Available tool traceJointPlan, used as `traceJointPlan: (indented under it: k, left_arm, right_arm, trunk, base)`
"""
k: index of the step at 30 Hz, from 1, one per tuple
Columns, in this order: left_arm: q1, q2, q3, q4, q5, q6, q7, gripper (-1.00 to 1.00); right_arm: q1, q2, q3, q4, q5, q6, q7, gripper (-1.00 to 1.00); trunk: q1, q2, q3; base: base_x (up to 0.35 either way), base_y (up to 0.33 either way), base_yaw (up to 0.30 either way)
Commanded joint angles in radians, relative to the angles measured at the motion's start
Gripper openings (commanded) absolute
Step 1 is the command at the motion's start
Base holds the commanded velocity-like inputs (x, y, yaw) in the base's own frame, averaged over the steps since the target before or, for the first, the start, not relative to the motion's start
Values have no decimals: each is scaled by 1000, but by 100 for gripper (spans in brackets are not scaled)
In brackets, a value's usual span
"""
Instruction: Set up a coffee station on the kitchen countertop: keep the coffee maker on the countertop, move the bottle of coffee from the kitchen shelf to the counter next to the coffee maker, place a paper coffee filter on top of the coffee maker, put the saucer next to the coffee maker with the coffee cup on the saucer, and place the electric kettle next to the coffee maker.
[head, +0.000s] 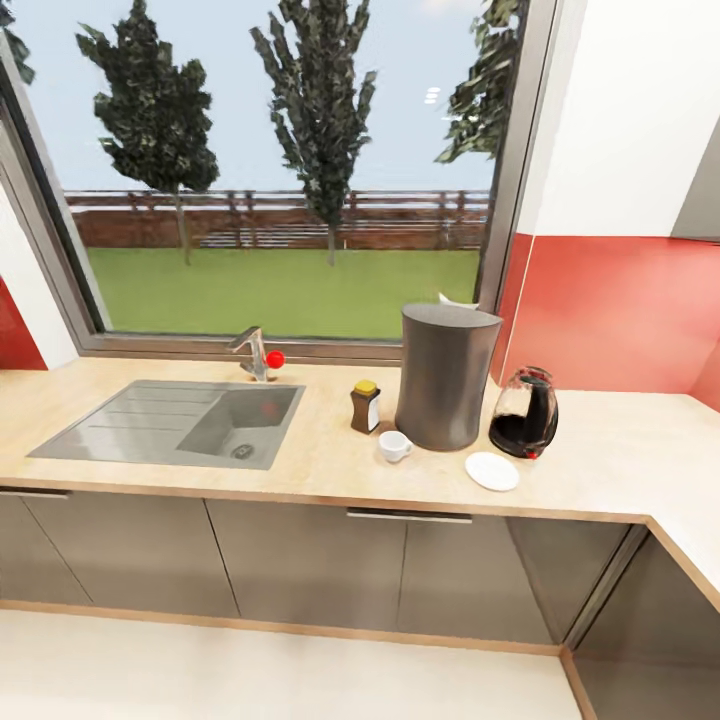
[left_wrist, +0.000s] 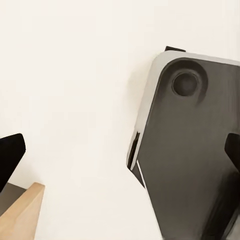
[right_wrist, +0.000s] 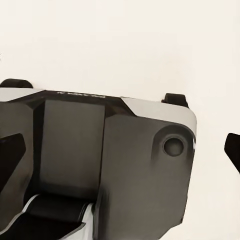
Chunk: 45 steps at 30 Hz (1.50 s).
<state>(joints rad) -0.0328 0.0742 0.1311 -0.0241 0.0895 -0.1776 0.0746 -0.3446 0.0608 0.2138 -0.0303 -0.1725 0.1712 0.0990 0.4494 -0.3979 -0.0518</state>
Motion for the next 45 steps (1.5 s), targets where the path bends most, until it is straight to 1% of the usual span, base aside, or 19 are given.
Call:
traceJointPlan:
  k: [1,6,9,13,17,21,27,29,32,34,35,37,38,39,40,42,43,44,45]
  left_arm:
    - [-1,-1,1,1,11,-3,-1,100]
    - [-1,-2,8,1,15,-4,-1,100]
    - [-1,3,7,1,15,-4,-1,100]
    - [-1,9,4,1,14,-5,-1,100]
    - [-1,15,3,4,10,-3,0,100]
    - [-1,23,0,8,8,-1,0,100]
    - [2,36,-6,17,1,6,2,100]
    - [6,50,-8,19,-10,7,3,100]
    - [13,68,-8,19,-24,8,3,100]
    - [16,84,-8,19,-38,9,4,100]
    - [17,87,-8,19,-40,9,4,100]
    - [18,93,-9,18,-47,8,4,100]
    - [18,94,-10,17,-48,7,3,100]
    - [18,94,-10,16,-50,7,2,100]
    - [18,93,-11,16,-51,7,1,100]
    - [18,89,-10,14,-58,7,0,100]
    - [18,88,-10,13,-68,7,0,100]
    - [18,88,-9,12,-77,7,0,100]
    - [18,87,-9,11,-96,8,2,100]
  right_arm:
    - [-1,1,9,-2,-10,5,2,100]
    - [-1,4,8,-4,-10,4,2,100]
    - [-1,4,7,-10,-10,0,2,100]
    - [-1,3,5,-37,-11,-39,1,100]
    - [-1,5,4,-131,-11,-129,-1,100]
    - [-1,7,5,-219,-12,-166,-2,100]
    - [-1,10,5,-416,-13,-182,-3,100]
    - [-1,11,6,-511,-14,-184,-4,100]
    - [-2,11,6,-617,-15,-184,-4,100]
    - [-2,11,6,-727,-16,-184,-4,100]
    - [-2,11,6,-753,-16,-184,-4,100]
    - [-2,13,6,-852,-17,-182,-4,100]
    - [-2,16,6,-875,-17,-182,-4,100]
    - [-2,23,5,-920,-17,-181,-4,100]
    - [-2,28,5,-941,-16,-179,-5,100]
    - [-4,52,3,-1012,-15,-172,-14,100]
    - [-11,68,2,-1052,-15,-153,-49,100]
    - [-24,77,2,-1076,-16,-128,-87,100]
    - [-99,109,2,-1126,-18,-7,-217,100]
  trunk:
    - [1,-2,-2]
    - [1,-2,-2]
    - [1,-2,-2]
    - [1,-2,-2]
    - [1,-2,-2]
    - [1,-2,-2]
    - [1,-2,-2]
    - [1,-2,-2]
    - [1,-2,-2]
    - [1,-2,-2]
    - [1,-2,-2]
    - [1,-2,-2]
    - [1,-2,-2]
    - [1,-2,-2]
    - [1,-2,-2]
    - [1,-2,-2]
    - [1,-2,-2]
    - [1,-2,-2]
    - [1,-2,-2]
  base:
    - [0,0,7]
    - [0,0,3]
    - [0,0,0]
    - [0,0,0]
    - [0,0,0]
    - [0,0,0]
    - [0,0,0]
    - [0,0,0]
    - [0,0,0]
    - [0,0,0]
    - [0,0,0]
    - [0,0,0]
    - [0,0,0]
    - [0,0,0]
    - [0,0,0]
    - [0,0,0]
    - [0,0,0]
    - [0,0,0]
    - [0,0,0]
